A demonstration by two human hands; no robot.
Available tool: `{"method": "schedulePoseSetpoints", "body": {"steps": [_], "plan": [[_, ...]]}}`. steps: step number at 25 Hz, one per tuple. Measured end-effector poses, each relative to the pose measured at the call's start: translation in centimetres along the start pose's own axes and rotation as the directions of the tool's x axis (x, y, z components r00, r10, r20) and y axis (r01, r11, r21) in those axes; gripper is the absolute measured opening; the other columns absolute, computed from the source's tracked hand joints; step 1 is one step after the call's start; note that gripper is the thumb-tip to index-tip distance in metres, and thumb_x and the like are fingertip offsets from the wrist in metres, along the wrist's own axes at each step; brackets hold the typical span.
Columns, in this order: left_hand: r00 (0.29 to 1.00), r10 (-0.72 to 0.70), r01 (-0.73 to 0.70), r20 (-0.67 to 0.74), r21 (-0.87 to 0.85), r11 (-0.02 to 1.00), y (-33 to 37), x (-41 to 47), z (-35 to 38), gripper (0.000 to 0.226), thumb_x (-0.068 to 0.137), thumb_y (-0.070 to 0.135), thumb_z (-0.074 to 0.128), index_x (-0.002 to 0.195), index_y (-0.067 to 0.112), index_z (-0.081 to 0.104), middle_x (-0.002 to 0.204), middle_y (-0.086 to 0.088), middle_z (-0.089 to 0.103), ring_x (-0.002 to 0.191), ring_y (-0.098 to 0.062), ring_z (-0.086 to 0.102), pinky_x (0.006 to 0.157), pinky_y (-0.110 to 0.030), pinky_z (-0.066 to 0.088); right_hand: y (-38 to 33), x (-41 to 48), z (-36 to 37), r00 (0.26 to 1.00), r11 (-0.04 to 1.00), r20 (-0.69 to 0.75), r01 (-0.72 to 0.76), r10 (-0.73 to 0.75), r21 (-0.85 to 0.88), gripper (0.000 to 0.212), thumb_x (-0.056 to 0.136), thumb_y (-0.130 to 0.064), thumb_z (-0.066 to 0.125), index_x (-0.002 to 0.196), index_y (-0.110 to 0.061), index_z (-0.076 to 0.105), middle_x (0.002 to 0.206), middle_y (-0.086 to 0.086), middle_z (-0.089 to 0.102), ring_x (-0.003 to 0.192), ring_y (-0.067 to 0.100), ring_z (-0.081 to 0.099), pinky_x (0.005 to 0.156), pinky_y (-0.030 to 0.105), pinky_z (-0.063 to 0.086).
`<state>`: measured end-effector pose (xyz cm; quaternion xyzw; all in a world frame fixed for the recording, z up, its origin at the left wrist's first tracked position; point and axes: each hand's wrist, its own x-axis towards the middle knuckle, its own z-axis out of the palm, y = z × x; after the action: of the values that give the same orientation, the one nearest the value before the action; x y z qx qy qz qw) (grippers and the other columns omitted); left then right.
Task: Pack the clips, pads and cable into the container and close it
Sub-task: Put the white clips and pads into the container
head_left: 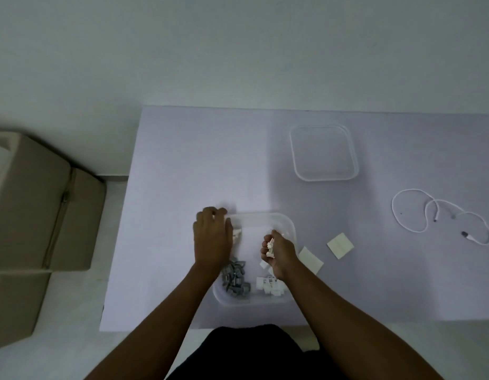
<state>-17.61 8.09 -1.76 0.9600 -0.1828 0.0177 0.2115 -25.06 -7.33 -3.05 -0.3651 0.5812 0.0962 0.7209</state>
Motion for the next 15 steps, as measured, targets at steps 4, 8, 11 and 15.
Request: {"method": "schedulePoseSetpoints", "body": {"steps": [4, 8, 11, 15], "plan": [[0.911, -0.329, 0.405, 0.250, -0.392, 0.826, -2.6, -0.7, 1.1, 0.034, 0.104, 0.036, 0.036, 0.114, 0.014, 0.060, 0.111, -0.010, 0.053, 0.107, -0.027, 0.052, 0.088, -0.036, 0.044, 0.1, 0.7, 2.4, 1.000, 0.997, -0.001, 0.012, -0.012, -0.076, 0.036, 0.102, -0.033, 0.047, 0.081, -0.007, 0.060, 0.067, 0.009, 0.056, 0.054, 0.019, 0.053, 0.054, 0.027, 0.049], [0.853, -0.386, 0.518, 0.352, -0.479, 0.709, -2.7, -1.6, 2.0, 0.044, 0.105, 0.042, 0.027, 0.088, 0.015, 0.058, 0.098, -0.006, 0.056, 0.093, -0.020, 0.055, 0.081, -0.032, 0.042, 0.2, 1.2, 4.4, 1.000, 0.994, 0.028, -0.009, 0.012, -0.113, 0.043, 0.100, -0.042, 0.051, 0.091, -0.003, 0.065, 0.086, 0.015, 0.064, 0.068, 0.023, 0.063, 0.069, 0.033, 0.059], [0.855, -0.384, 0.516, 0.350, -0.499, 0.696, -2.4, -1.6, 2.1, 0.044, 0.106, 0.039, 0.026, 0.083, 0.014, 0.055, 0.087, -0.004, 0.058, 0.084, -0.018, 0.054, 0.075, -0.030, 0.038, 0.5, 1.5, 5.1, 0.999, 0.988, 0.040, -0.011, 0.017, -0.151, 0.049, 0.099, -0.049, 0.050, 0.103, -0.002, 0.065, 0.106, 0.015, 0.068, 0.095, 0.026, 0.066, 0.075, 0.033, 0.058], [0.851, -0.390, 0.521, 0.351, -0.479, 0.707, -2.3, -1.5, 2.3, 0.047, 0.106, 0.039, 0.026, 0.085, 0.012, 0.058, 0.084, 0.000, 0.060, 0.082, -0.018, 0.056, 0.074, -0.030, 0.039, 1.0, 1.1, 5.3, 0.997, 0.993, 0.065, -0.024, 0.032, -0.120, 0.054, 0.097, -0.053, 0.049, 0.110, -0.002, 0.063, 0.115, 0.018, 0.067, 0.105, 0.029, 0.065, 0.091, 0.039, 0.055]]}}
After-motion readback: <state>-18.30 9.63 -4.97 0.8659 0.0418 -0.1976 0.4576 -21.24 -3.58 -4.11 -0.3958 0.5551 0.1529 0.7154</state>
